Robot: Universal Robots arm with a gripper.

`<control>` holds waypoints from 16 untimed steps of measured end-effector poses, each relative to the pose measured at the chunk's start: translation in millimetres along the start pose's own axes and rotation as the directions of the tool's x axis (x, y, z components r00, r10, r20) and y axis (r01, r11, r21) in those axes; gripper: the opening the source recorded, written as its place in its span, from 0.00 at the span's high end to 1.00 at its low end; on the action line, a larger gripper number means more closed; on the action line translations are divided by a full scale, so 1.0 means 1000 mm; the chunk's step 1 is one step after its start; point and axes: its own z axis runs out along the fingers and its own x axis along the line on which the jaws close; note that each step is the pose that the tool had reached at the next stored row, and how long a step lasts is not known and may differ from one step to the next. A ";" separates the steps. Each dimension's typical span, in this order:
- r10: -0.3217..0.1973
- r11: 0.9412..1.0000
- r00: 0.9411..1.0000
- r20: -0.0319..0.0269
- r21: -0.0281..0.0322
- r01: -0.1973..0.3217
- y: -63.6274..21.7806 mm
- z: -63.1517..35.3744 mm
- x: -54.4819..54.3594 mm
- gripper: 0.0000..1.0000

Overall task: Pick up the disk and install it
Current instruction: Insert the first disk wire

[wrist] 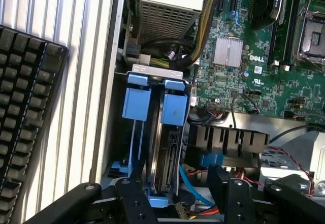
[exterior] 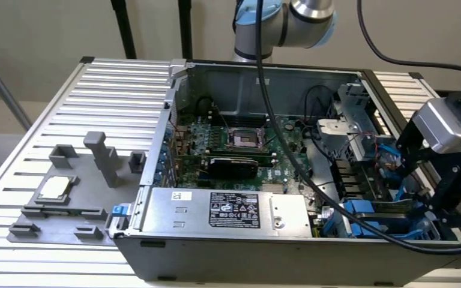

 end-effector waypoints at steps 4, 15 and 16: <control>0.000 1.000 1.000 0.009 0.000 0.000 -0.0062 -0.0012 0.008 0.39; -0.010 1.000 0.998 0.059 0.003 0.010 -0.0147 -0.0007 0.017 0.55; -0.014 1.000 0.998 0.062 0.003 0.014 -0.0148 -0.0004 0.017 0.57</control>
